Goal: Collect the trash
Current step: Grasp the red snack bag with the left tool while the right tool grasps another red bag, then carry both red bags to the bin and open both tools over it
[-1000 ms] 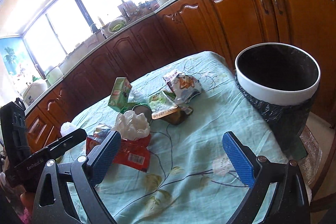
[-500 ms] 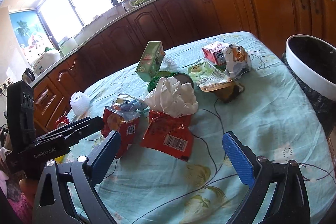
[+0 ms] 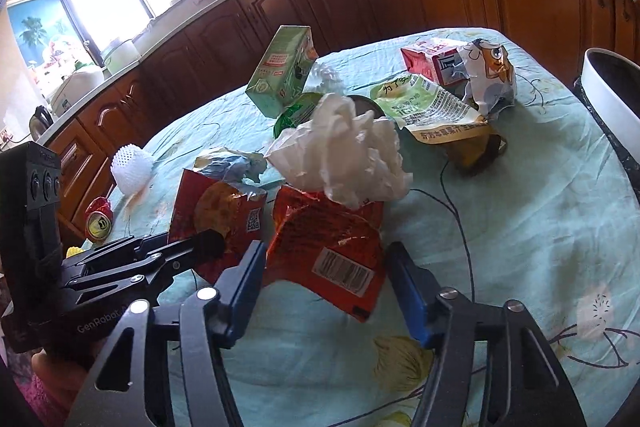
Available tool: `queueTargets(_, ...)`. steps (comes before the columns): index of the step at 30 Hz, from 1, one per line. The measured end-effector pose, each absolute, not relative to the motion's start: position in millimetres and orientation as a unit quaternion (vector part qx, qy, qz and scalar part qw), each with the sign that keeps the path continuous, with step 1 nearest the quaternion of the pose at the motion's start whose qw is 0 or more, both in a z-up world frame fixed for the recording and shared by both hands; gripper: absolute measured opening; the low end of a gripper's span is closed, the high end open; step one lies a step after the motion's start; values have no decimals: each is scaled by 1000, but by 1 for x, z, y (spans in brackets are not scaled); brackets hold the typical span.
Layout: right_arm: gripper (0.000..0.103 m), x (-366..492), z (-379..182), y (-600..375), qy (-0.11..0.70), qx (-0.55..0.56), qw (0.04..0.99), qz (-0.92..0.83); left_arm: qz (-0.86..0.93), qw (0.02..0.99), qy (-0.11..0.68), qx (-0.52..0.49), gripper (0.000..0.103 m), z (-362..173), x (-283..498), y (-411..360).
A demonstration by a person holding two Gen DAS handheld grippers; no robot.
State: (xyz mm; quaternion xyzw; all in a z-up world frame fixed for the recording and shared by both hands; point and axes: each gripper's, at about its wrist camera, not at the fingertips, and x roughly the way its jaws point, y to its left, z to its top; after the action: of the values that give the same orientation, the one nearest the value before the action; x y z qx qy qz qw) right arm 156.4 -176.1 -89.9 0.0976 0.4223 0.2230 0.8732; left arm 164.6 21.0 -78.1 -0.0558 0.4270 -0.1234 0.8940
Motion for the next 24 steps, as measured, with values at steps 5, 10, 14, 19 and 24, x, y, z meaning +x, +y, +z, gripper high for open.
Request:
queueTargets(5, 13, 147, -81, -177, 407, 88, 877, 239, -126, 898, 419, -41, 21, -76, 156, 13)
queueTargets(10, 1, 133, -67, -174, 393, 73, 882, 250, -135, 901, 410, -41, 14, -68, 148, 4)
queueTargets(14, 1, 124, -59, -183, 385, 82, 883, 256, -141, 907, 394, -39, 13, -55, 142, 0)
queueTargets(19, 0, 113, -50, -205, 376, 101, 887, 250, -156, 911, 380, -44, 13, -39, 136, -7)
queueTargets(24, 0, 102, -42, -231, 365, 120, 893, 233, -176, 909, 374, -44, 13, -31, 134, -24)
